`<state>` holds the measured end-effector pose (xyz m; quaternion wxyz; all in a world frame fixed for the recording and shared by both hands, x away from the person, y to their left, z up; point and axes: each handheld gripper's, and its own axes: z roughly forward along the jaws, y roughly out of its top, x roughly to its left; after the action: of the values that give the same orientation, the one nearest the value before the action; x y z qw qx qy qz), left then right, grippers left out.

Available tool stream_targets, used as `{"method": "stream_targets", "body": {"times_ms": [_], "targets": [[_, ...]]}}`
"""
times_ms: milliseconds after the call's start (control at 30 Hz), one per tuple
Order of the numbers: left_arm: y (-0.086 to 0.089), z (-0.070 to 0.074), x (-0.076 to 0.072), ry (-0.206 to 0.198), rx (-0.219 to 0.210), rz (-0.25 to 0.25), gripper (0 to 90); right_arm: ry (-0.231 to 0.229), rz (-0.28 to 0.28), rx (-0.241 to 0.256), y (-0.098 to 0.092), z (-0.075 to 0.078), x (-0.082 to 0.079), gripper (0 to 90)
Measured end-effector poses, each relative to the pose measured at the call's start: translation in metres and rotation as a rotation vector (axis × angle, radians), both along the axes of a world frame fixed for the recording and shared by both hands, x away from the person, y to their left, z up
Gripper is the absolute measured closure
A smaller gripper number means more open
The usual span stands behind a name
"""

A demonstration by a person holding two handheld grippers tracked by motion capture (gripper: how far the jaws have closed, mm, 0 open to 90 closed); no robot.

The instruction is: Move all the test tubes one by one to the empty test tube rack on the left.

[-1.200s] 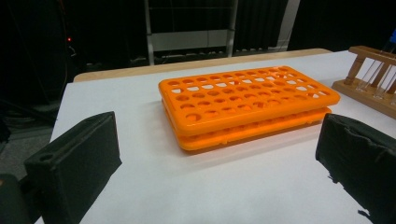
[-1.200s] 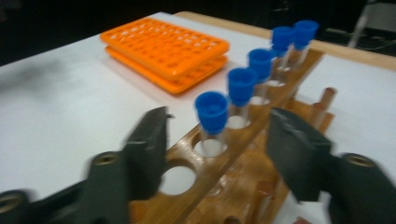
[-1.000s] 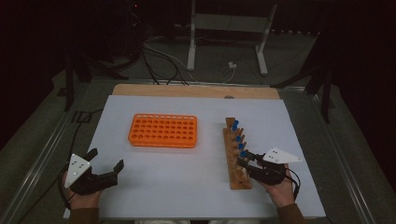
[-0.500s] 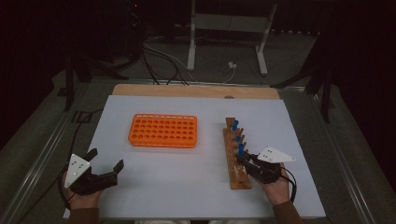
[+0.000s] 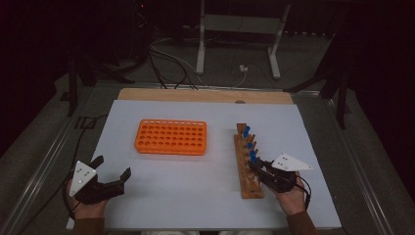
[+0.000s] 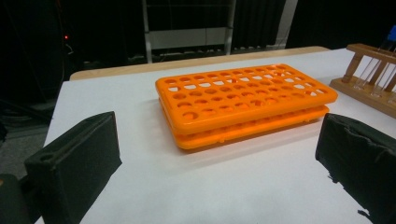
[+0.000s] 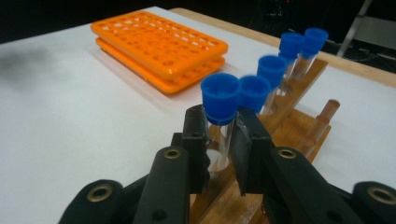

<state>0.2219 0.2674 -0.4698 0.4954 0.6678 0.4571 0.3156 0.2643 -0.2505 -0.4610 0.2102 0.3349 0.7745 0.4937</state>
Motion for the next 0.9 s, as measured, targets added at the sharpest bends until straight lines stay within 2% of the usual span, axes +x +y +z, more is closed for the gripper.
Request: {"method": "stream_targets", "body": {"times_ms": [200,400,600,900], "targets": [[-0.009,0.004,0.004,-0.003,-0.012,-0.055,0.7,-0.003,0.004,0.010,-0.001,0.011,-0.001,76.6],[-0.021,0.020,0.008,-0.027,-0.035,-0.107,0.7,0.000,0.016,0.032,-0.005,0.027,0.000,76.6],[-0.038,0.031,0.011,-0.032,-0.064,-0.162,0.6,0.017,0.044,0.059,-0.008,0.040,0.003,76.6],[-0.069,0.051,0.025,-0.043,-0.066,-0.264,0.7,-0.007,0.058,0.060,-0.003,0.056,0.004,76.6]]}}
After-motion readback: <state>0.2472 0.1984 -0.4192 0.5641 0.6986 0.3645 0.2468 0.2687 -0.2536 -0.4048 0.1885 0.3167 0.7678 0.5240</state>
